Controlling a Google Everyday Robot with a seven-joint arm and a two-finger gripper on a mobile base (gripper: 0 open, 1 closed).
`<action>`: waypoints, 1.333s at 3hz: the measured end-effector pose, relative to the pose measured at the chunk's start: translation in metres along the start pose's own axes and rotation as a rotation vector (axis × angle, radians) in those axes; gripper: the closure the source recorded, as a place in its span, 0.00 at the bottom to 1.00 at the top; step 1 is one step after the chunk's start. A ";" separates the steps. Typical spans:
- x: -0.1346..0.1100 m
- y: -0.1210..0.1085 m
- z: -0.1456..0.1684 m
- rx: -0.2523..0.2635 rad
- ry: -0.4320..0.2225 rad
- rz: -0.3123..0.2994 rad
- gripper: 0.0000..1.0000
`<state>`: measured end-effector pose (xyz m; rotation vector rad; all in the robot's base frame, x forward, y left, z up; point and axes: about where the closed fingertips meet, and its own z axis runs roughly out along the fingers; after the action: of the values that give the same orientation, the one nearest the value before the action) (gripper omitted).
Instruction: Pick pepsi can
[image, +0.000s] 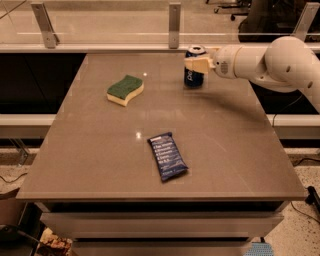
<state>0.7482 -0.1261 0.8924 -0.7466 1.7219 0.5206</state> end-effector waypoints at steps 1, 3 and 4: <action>0.000 0.000 0.000 0.000 0.000 0.000 1.00; -0.021 0.014 -0.008 -0.051 0.025 -0.018 1.00; -0.047 0.018 -0.020 -0.063 0.030 -0.054 1.00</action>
Offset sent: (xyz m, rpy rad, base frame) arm -0.0110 0.0040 0.0138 -0.0077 0.0187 0.0487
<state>0.7303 -0.1169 0.9428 -0.8475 1.7149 0.5308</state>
